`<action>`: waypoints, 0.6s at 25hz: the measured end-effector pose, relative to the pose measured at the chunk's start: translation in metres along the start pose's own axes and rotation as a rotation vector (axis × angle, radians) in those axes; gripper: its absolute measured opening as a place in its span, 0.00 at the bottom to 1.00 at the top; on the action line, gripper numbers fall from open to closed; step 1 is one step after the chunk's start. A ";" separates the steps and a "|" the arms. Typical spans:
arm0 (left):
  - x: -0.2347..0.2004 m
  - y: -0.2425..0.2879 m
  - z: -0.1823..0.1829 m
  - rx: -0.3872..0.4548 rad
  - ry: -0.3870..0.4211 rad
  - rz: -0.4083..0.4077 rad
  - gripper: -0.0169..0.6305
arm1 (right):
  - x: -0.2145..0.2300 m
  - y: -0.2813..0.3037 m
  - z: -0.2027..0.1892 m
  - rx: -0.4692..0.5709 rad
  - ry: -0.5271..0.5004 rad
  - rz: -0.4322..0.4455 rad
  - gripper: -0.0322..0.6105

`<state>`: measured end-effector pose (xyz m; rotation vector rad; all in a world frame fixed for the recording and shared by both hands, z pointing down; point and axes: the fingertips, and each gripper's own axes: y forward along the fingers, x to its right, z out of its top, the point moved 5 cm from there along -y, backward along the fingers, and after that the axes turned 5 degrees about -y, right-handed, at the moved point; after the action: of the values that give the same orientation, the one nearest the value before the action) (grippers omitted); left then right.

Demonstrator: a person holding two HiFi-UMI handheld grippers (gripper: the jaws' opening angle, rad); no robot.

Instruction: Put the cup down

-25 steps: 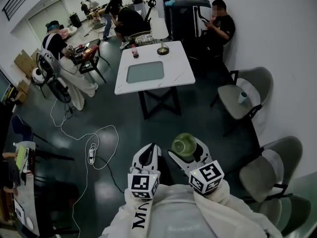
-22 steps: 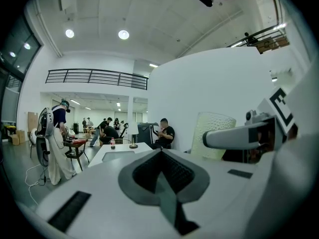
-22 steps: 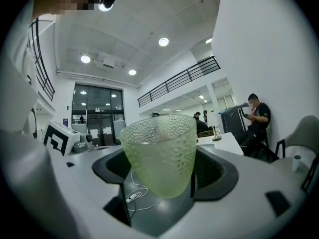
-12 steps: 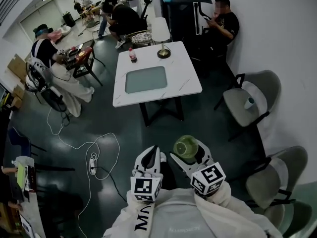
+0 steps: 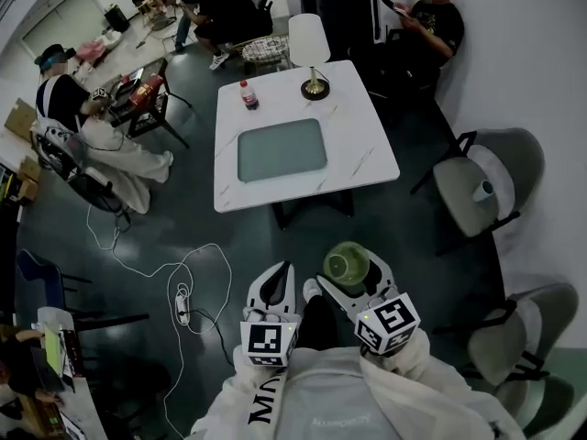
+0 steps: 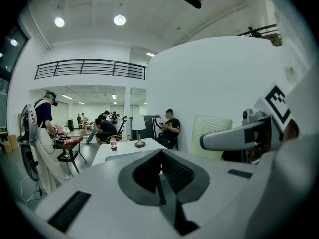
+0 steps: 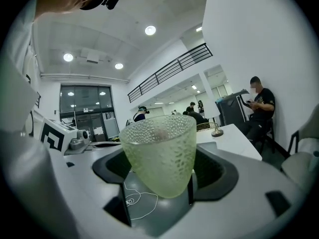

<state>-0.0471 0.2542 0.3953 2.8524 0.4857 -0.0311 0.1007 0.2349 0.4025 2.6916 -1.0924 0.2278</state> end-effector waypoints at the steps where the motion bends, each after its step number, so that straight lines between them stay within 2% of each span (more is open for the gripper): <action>1: -0.010 0.010 0.002 -0.003 0.002 0.004 0.04 | 0.004 0.012 0.002 -0.004 0.001 0.000 0.64; 15: -0.106 0.111 0.027 -0.034 -0.039 0.015 0.04 | 0.050 0.139 0.030 -0.061 0.006 -0.008 0.64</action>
<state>-0.1107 0.1122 0.4025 2.8164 0.4522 -0.0756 0.0405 0.0974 0.4059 2.6395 -1.0690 0.1977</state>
